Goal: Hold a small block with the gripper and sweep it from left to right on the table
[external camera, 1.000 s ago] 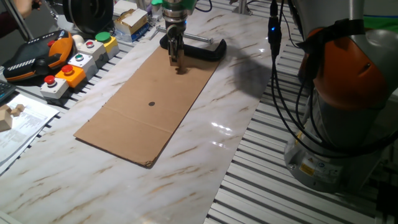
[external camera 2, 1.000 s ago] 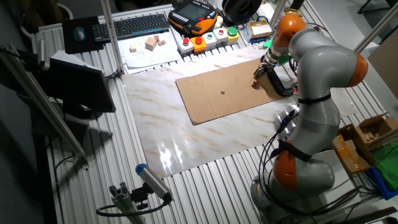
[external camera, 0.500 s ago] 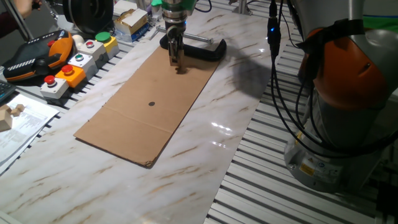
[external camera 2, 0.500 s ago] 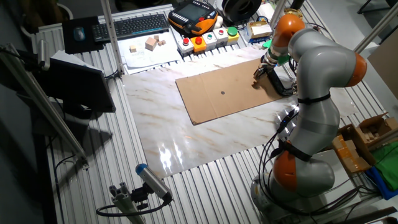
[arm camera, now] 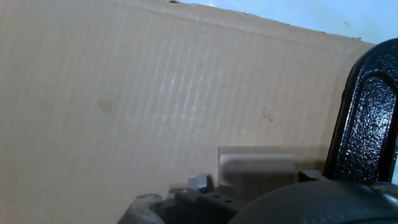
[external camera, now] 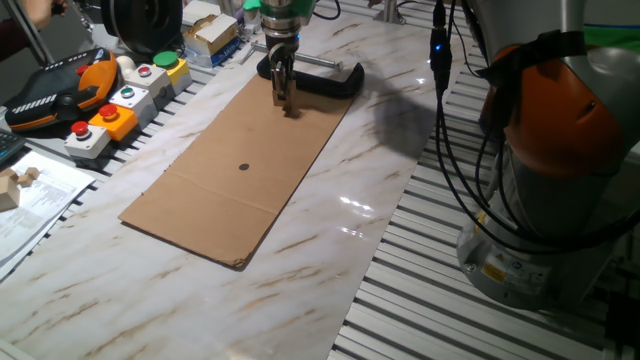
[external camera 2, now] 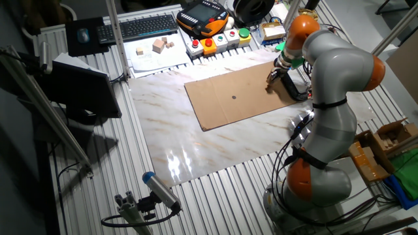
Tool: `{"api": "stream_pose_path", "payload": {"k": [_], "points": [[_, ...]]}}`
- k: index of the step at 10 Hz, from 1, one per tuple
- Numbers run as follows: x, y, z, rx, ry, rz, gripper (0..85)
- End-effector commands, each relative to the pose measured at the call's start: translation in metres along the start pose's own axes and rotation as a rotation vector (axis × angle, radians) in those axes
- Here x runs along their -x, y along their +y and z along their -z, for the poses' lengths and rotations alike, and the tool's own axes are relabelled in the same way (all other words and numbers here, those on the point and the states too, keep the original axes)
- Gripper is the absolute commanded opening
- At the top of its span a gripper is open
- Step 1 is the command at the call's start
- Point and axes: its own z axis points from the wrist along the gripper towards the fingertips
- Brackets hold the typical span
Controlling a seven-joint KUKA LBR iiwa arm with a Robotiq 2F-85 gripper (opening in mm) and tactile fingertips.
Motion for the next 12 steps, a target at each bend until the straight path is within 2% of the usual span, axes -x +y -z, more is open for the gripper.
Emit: {"api": "stream_pose_path", "payload": {"k": [1,3,4,6,12], "points": [[-0.0002,0.0001,-0.0001,-0.001,0.001,0.002,48.3],[-0.0001,0.0001,0.0001,-0.002,-0.002,0.0,47.0],[-0.0002,0.0001,0.0002,-0.004,-0.003,-0.001,37.3],[-0.0002,0.0002,0.0002,-0.006,-0.001,-0.009,0.3],[-0.0001,0.0006,0.0003,0.004,-0.002,-0.069,0.7]]}}
